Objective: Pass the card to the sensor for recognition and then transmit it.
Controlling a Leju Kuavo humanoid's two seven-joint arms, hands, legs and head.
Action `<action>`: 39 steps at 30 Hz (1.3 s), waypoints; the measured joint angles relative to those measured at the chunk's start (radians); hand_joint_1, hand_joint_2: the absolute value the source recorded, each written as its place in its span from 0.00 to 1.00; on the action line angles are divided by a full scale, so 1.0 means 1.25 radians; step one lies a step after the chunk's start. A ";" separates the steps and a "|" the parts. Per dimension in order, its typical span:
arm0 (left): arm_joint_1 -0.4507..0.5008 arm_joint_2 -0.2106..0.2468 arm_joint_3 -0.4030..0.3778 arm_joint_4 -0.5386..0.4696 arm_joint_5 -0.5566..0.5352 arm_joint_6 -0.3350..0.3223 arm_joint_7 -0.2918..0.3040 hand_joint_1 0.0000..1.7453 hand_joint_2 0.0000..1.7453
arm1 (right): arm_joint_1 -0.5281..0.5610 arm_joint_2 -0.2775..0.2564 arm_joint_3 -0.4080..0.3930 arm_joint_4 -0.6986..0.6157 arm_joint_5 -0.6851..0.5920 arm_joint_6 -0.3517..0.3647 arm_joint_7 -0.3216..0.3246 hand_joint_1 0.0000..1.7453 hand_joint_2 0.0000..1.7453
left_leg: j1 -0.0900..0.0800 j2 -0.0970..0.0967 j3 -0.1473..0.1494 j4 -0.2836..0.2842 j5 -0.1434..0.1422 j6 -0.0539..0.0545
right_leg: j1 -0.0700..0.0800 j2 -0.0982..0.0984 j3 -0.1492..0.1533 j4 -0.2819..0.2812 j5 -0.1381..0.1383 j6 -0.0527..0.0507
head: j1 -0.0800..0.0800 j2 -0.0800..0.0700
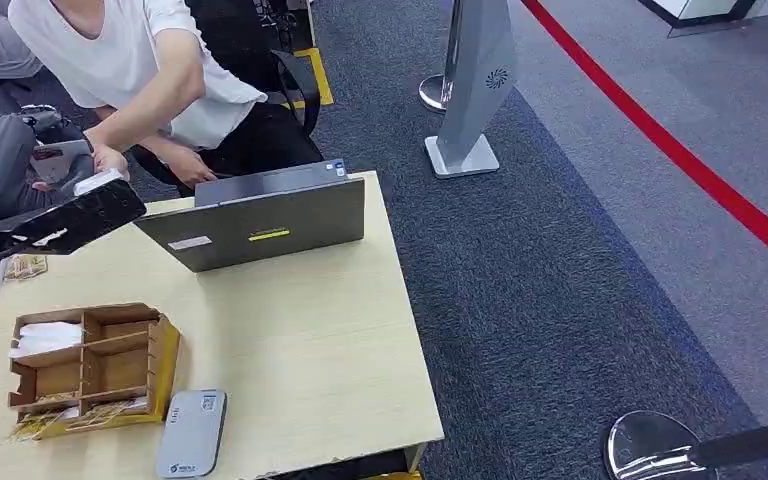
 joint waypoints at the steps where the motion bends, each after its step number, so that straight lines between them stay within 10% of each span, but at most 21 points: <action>1: 0.000 0.000 0.000 0.000 0.000 0.000 0.000 1.00 1.00 | 0.000 0.000 0.000 0.000 0.000 0.000 0.000 0.00 1.00 | 0.000 0.000 0.000 0.000 0.000 0.000 | 0.000 0.000 0.000 0.000 0.000 0.000 | 0.000 0.000; 5: -0.005 0.004 -0.006 0.001 -0.005 -0.005 0.005 1.00 1.00 | 0.000 0.000 -0.002 0.000 0.002 0.000 0.000 0.00 1.00 | 0.000 0.000 0.000 0.000 0.000 0.000 | 0.000 0.000 0.000 0.000 0.000 0.000 | 0.000 0.000; 9: -0.086 0.069 -0.114 0.026 -0.131 -0.097 0.116 1.00 1.00 | -0.012 -0.003 -0.046 0.004 0.068 0.012 -0.008 0.00 1.00 | 0.000 0.000 0.000 0.000 0.000 0.000 | 0.000 0.000 0.000 0.000 0.000 0.000 | 0.000 0.000; 23: -0.083 0.069 -0.139 0.025 -0.158 -0.050 0.109 1.00 1.00 | -0.019 -0.003 -0.076 0.004 0.097 0.027 -0.016 0.00 1.00 | 0.000 0.000 -0.001 0.000 0.000 0.000 | 0.000 0.000 0.000 0.000 0.000 0.000 | 0.000 0.000; 31: 0.165 0.061 -0.136 -0.159 -0.203 0.239 -0.048 1.00 1.00 | -0.018 0.031 -0.122 -0.056 0.117 0.088 -0.028 0.00 1.00 | 0.000 0.003 -0.001 0.000 -0.001 0.000 | 0.000 0.003 -0.001 0.000 -0.001 0.000 | 0.000 0.000; 39: 0.440 0.041 -0.134 -0.299 -0.254 0.404 -0.145 1.00 1.00 | -0.017 0.046 -0.173 -0.103 0.148 0.104 -0.036 0.00 1.00 | 0.000 0.002 -0.002 -0.001 -0.002 0.000 | 0.000 0.002 -0.002 0.000 -0.001 0.000 | -0.001 0.000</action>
